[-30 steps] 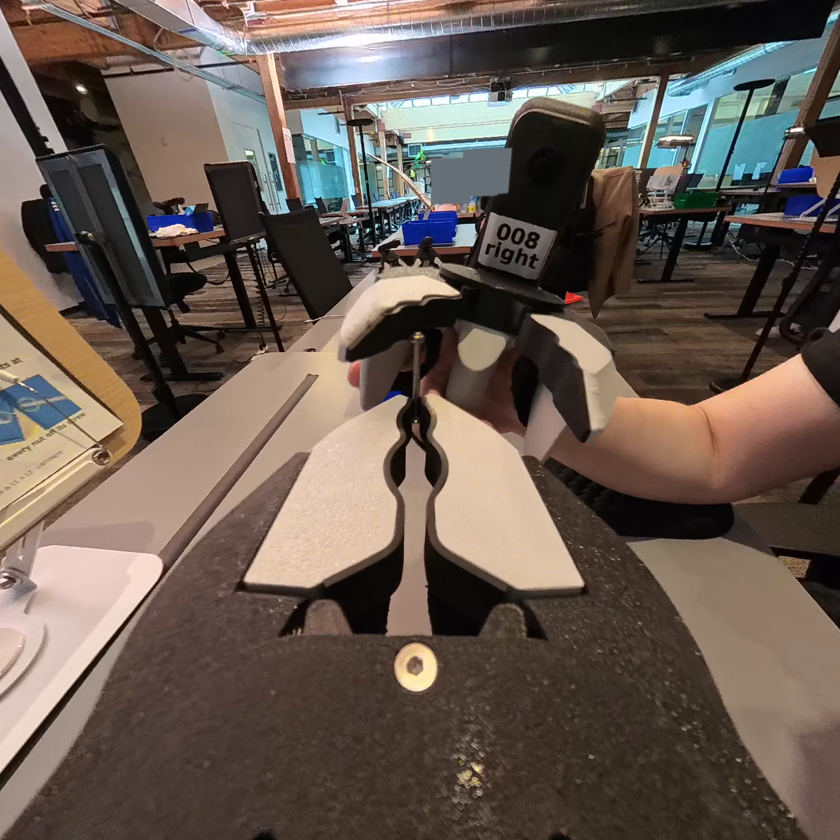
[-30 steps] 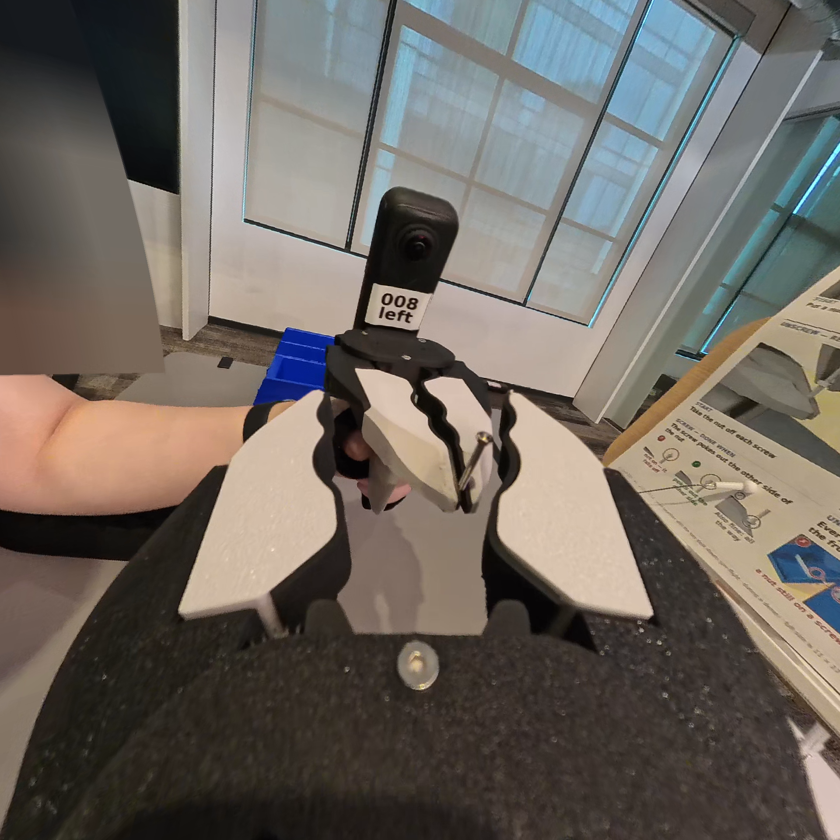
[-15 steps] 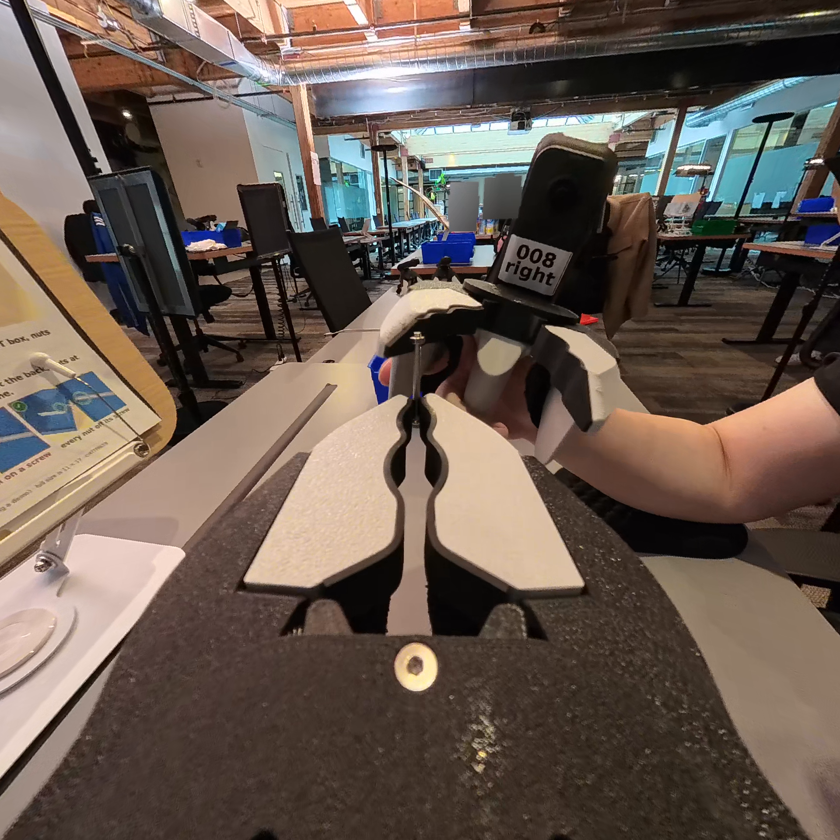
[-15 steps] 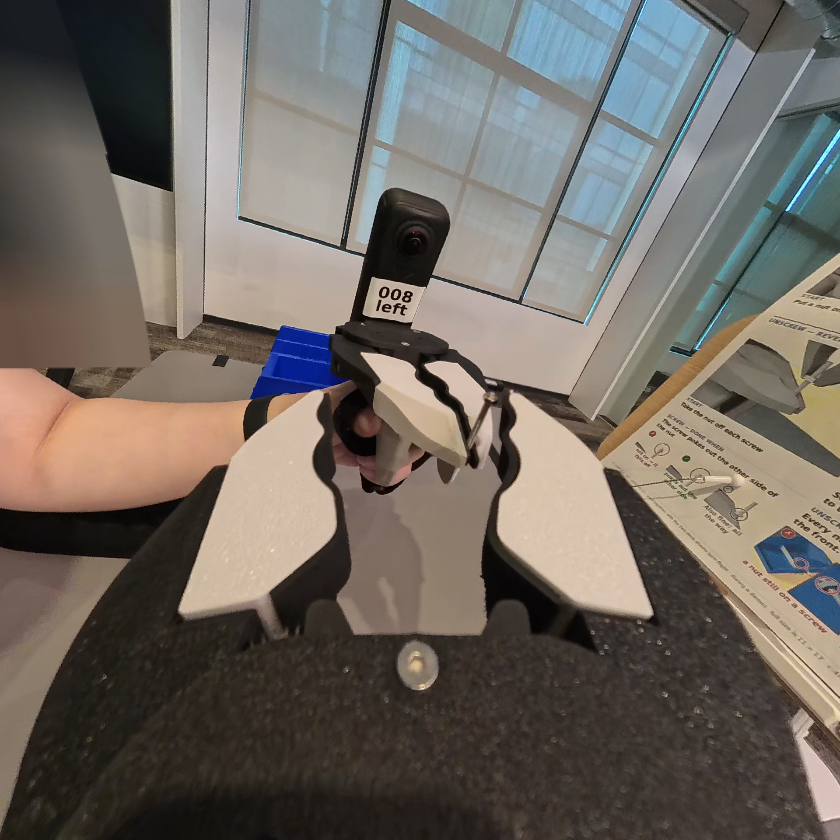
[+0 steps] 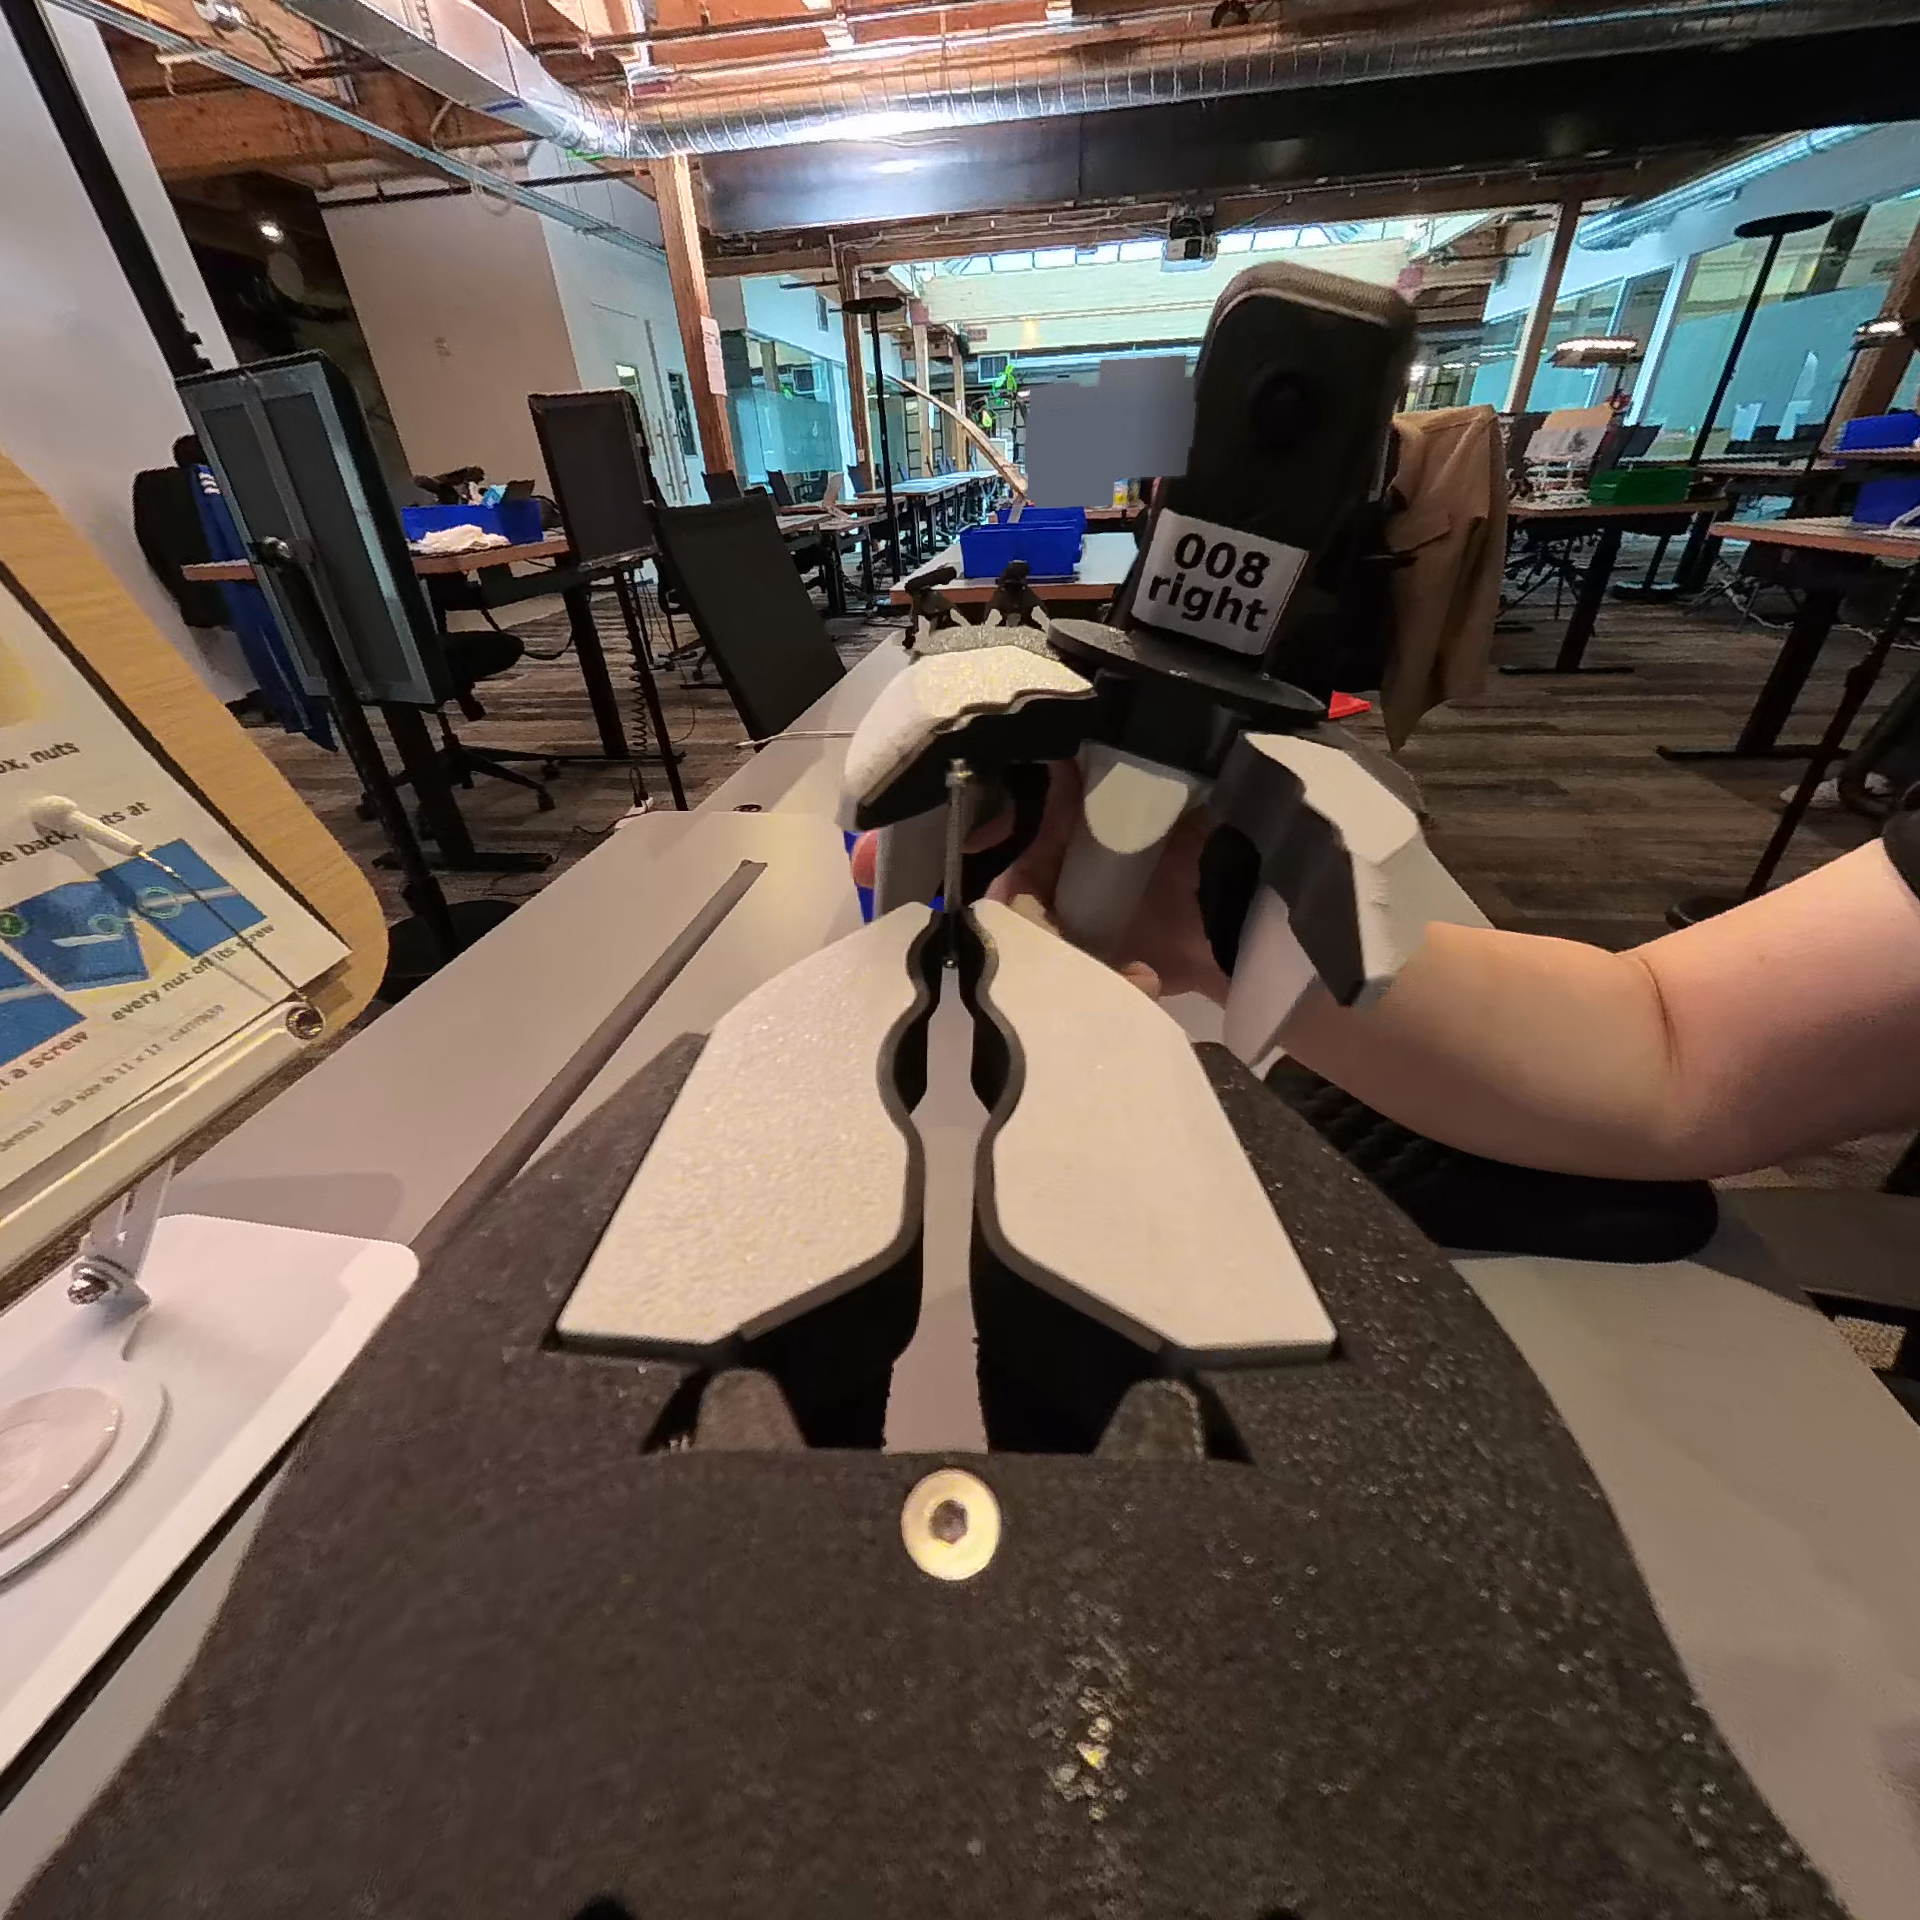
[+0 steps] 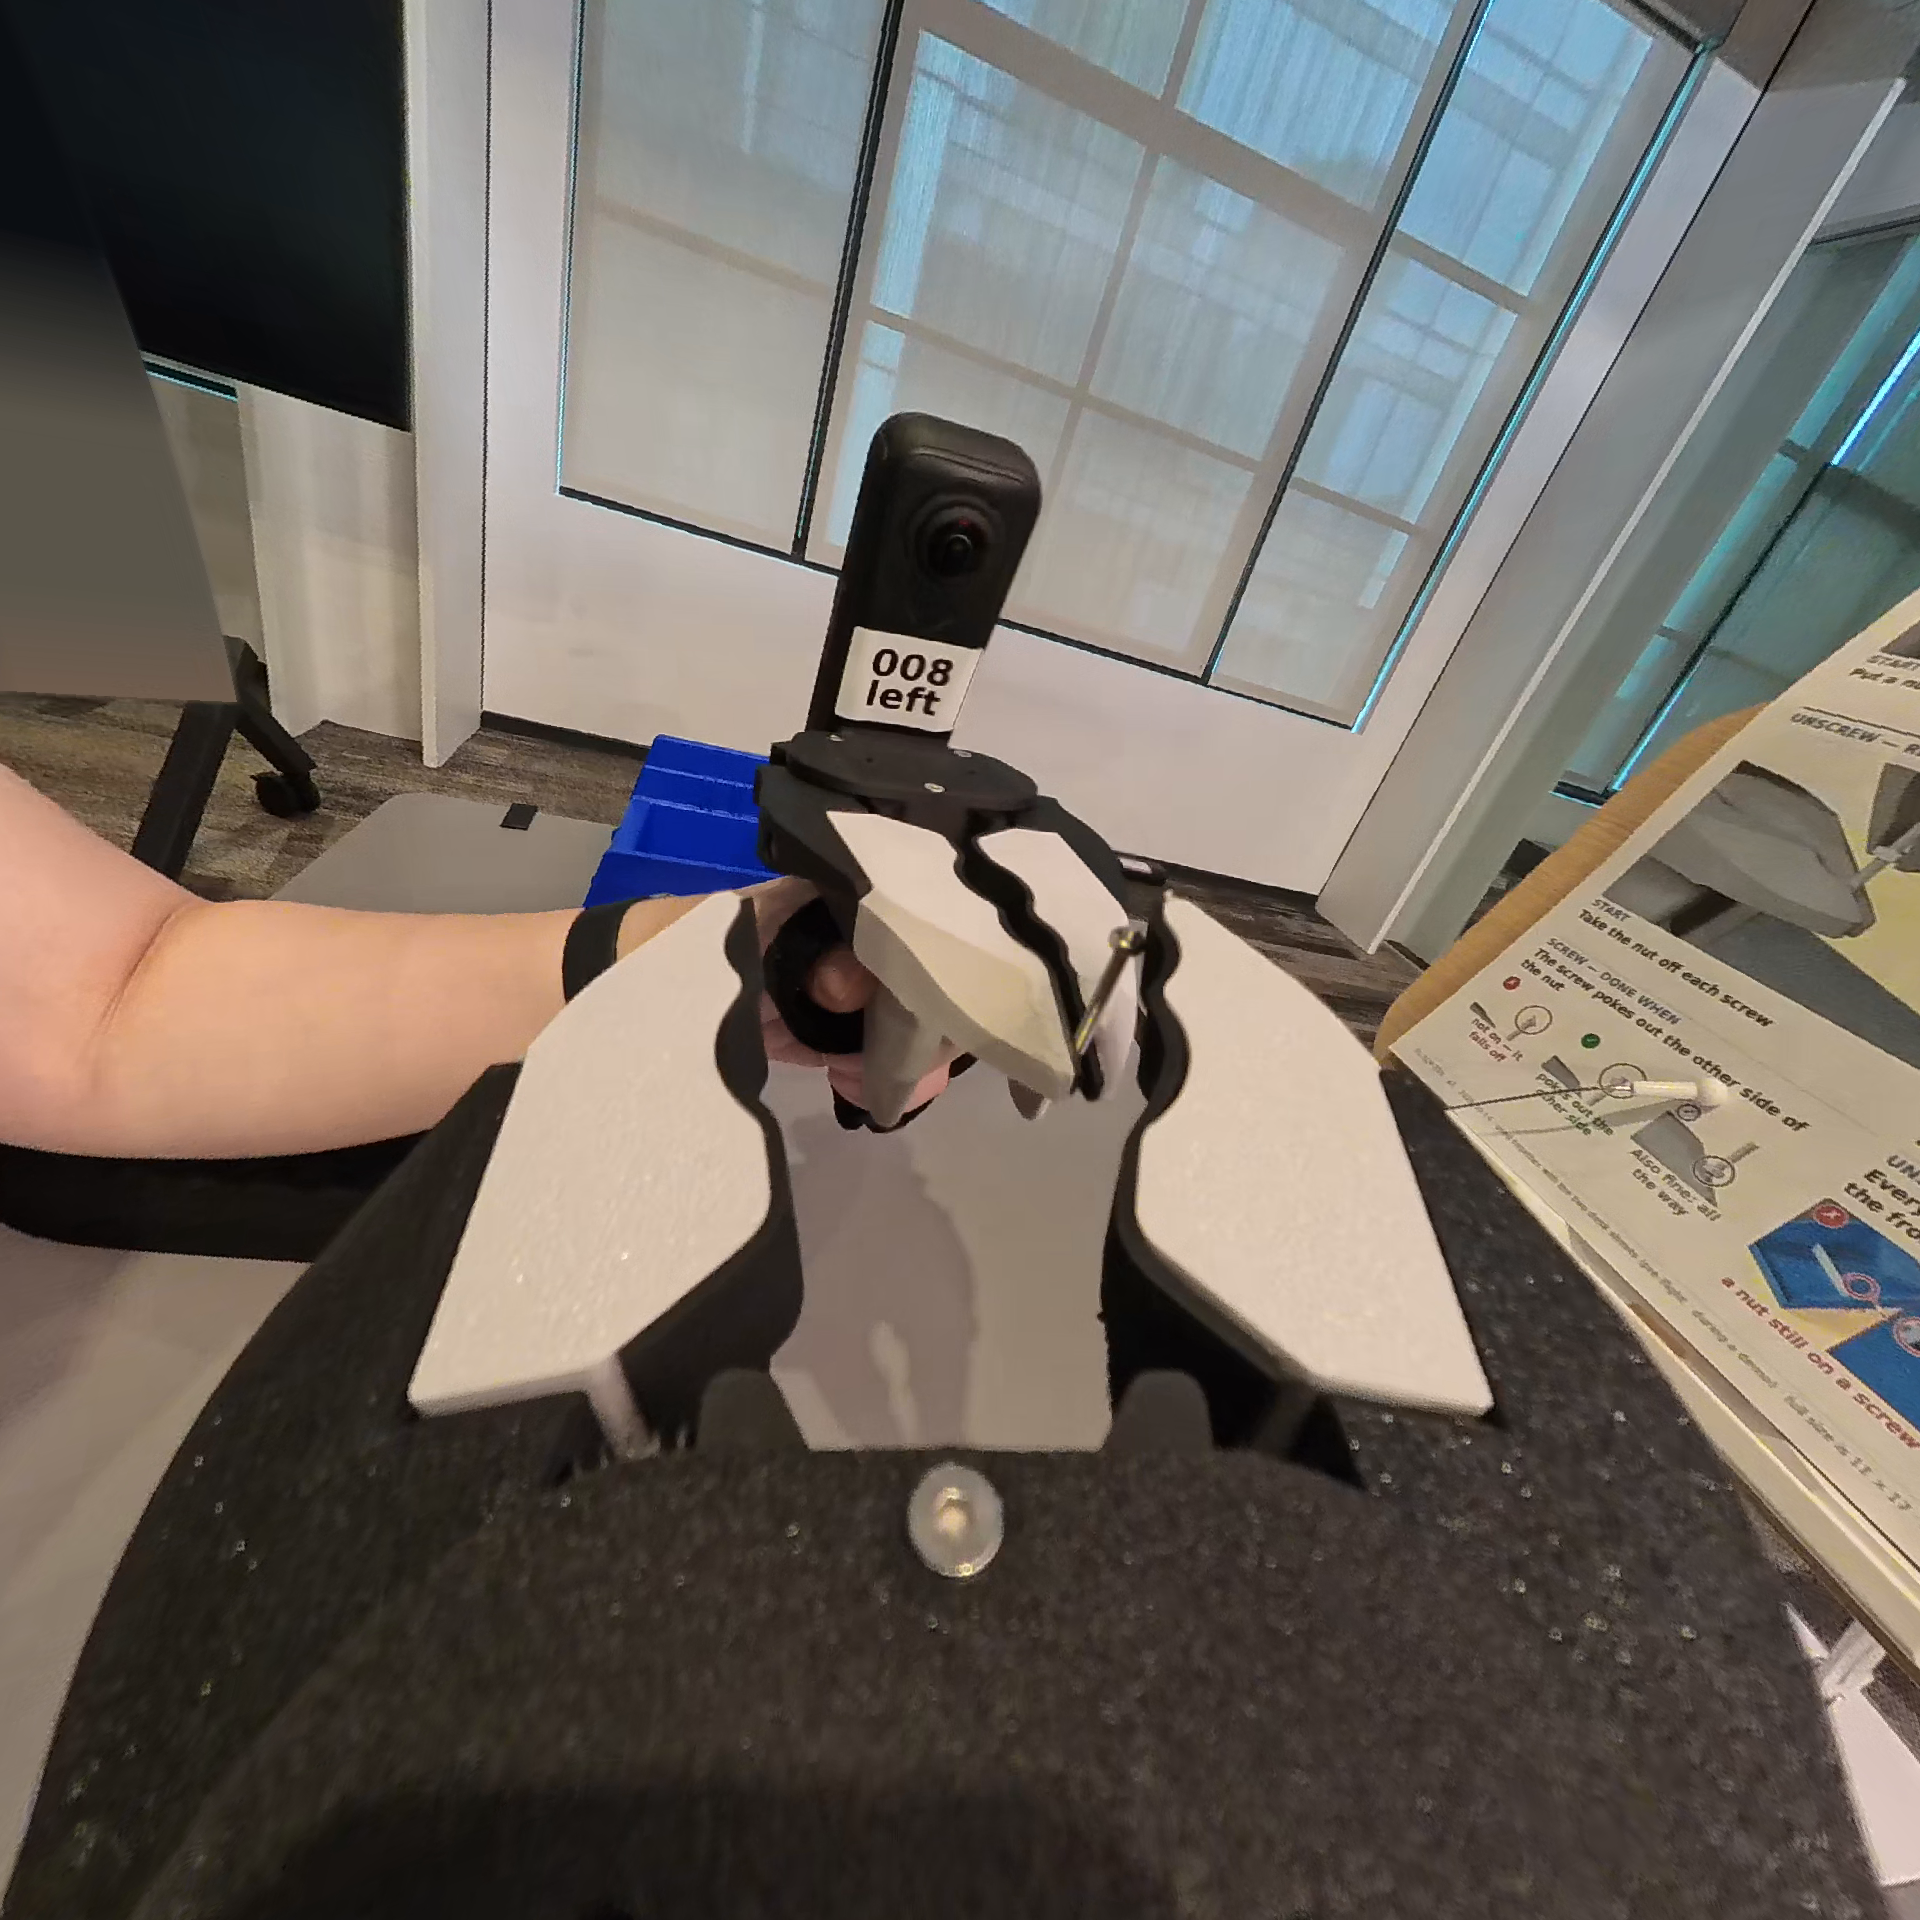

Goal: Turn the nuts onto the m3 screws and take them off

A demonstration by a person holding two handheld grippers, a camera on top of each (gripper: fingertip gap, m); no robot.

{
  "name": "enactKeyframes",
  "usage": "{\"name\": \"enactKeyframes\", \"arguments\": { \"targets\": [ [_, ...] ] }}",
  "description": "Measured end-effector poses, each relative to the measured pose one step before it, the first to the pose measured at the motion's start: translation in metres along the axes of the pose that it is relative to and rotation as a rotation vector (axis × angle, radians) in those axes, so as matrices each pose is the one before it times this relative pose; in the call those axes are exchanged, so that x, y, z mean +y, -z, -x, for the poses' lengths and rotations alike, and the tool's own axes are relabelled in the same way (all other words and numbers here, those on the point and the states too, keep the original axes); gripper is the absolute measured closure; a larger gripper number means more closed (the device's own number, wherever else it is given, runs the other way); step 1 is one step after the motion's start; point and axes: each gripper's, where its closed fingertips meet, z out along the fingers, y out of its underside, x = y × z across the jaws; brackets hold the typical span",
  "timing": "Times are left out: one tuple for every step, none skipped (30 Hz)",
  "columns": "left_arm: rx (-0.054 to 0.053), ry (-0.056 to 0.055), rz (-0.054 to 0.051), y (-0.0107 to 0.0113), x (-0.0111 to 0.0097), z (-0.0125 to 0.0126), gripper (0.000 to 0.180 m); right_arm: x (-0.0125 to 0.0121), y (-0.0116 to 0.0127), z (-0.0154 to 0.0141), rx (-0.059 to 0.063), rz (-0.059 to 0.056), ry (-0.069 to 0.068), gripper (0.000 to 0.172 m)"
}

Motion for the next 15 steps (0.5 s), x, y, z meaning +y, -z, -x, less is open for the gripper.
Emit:
{"name": "enactKeyframes", "arguments": {
  "targets": [
    [-0.0058,0.001,-0.0022,0.00091,-0.00029,0.00125,0.178,0.00033,0.00131,-0.00076,0.0002,0.0023,-0.001,0.103],
    [-0.006,0.0012,-0.0001,0.00086,-0.00001,0.00126,0.178,0.00041,0.00121,-0.00104,0.0021,0.0022,0.0003,0.104],
    [-0.0025,0.0016,0.0019,0.00049,0.00036,0.00084,0.178,-0.00026,0.00112,-0.00151,0.0061,-0.002,-0.0003,0.104],
    [0.0018,0.0018,-0.0005,0.00024,-0.00006,-0.00004,0.178,-0.00062,0.00094,-0.00185,0.009,-0.0057,-0.0022,0.104],
    [0.0025,0.0021,-0.0036,-0.00006,-0.00047,-0.00036,0.178,-0.00095,0.00052,-0.00119,0.0042,-0.0079,-0.0052,0.103],
    [0.0029,0.0018,-0.0018,-0.00062,-0.00032,-0.00064,0.178,-0.0009,0.00022,-0.00041,-0.0007,-0.0077,-0.0074,0.102],
    [0.0019,-0.0008,0.0014,-0.00087,0.0001,-0.00065,0.178,-0.00108,0.00005,0.0,-0.0023,-0.0079,-0.0074,0.102],
    [-0.0004,-0.0029,0.0041,-0.00106,0.00045,-0.00053,0.178,-0.0009,-0.00016,0.00031,-0.0043,-0.0081,-0.0078,0.101],
    [-0.0021,-0.0033,0.0044,-0.00122,0.00058,-0.00041,0.178,-0.00082,-0.00031,0.00097,-0.0083,-0.0091,-0.0101,0.101],
    [0.0018,-0.0011,0.0028,-0.00125,0.00037,-0.00086,0.178,-0.00062,-0.0005,0.0012,-0.0115,-0.0093,-0.0133,0.101],
    [0.0019,0.0004,0.0037,-0.0012,0.00049,-0.00078,0.178,-0.00012,-0.00038,0.00079,-0.0092,-0.0063,-0.0126,0.101],
    [-0.0069,-0.0024,0.0033,-0.00092,0.00042,0.00038,0.178,0.0,-0.00017,0.00039,-0.0059,-0.0046,-0.0079,0.101],
    [-0.0091,-0.0025,0.0022,-0.00051,0.00027,0.00091,0.178,0.00044,0.00007,0.00037,-0.0052,-0.0007,-0.0046,0.102],
    [-0.0015,0.0014,0.0016,-0.00009,0.00012,0.00018,0.178,0.00087,0.00015,0.00032,-0.0052,0.0032,-0.0034,0.102],
    [-0.003,0.0025,-0.0007,0.00031,-0.00027,0.00066,0.178,0.00041,0.00024,0.00043,-0.0047,0.0027,-0.0018,0.102]
  ]
}}
